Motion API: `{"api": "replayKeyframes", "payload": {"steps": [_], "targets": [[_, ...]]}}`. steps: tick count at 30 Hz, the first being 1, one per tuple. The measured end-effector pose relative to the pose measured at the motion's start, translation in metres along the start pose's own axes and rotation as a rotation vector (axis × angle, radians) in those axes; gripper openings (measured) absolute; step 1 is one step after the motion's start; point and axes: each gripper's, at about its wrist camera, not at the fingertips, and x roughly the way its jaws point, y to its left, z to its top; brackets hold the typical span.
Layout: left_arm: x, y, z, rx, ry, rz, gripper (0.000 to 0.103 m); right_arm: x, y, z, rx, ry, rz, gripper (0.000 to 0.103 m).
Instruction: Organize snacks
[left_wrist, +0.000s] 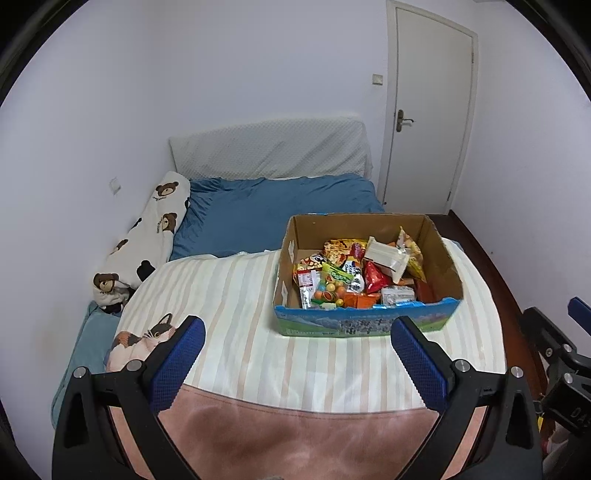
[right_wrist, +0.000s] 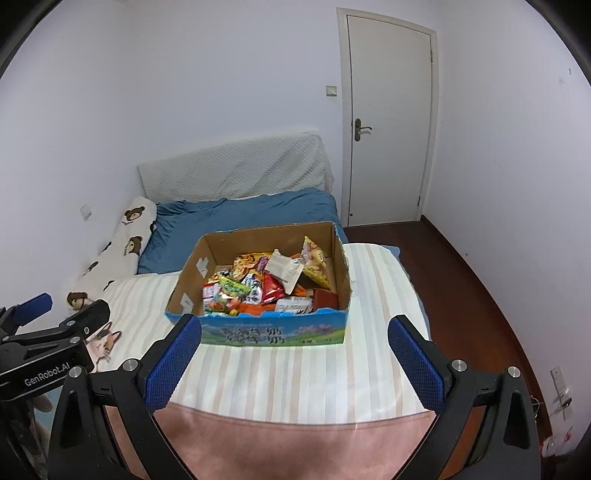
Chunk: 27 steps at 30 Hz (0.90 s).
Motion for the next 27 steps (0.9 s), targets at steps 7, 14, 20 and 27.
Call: {"api": "replayKeyframes", "payload": {"steps": [7, 14, 20, 27], "targets": [[0.044, -0.014, 0.013, 0.023, 0.051, 0.001, 0.103, 0.043, -0.007, 0.010, 0.027, 0.049, -0.014, 0.103], [0.082, -0.031, 0.025, 0.051, 0.110, -0.026, 0.103, 0.087, -0.008, 0.016, 0.025, 0.118, -0.018, 0.103], [0.104, -0.039, 0.032, 0.052, 0.151, -0.050, 0.103, 0.114, -0.010, 0.019, 0.019, 0.157, -0.039, 0.103], [0.115, -0.041, 0.036, 0.056, 0.169, -0.055, 0.103, 0.125, -0.015, 0.023, 0.021, 0.168, -0.064, 0.103]]}}
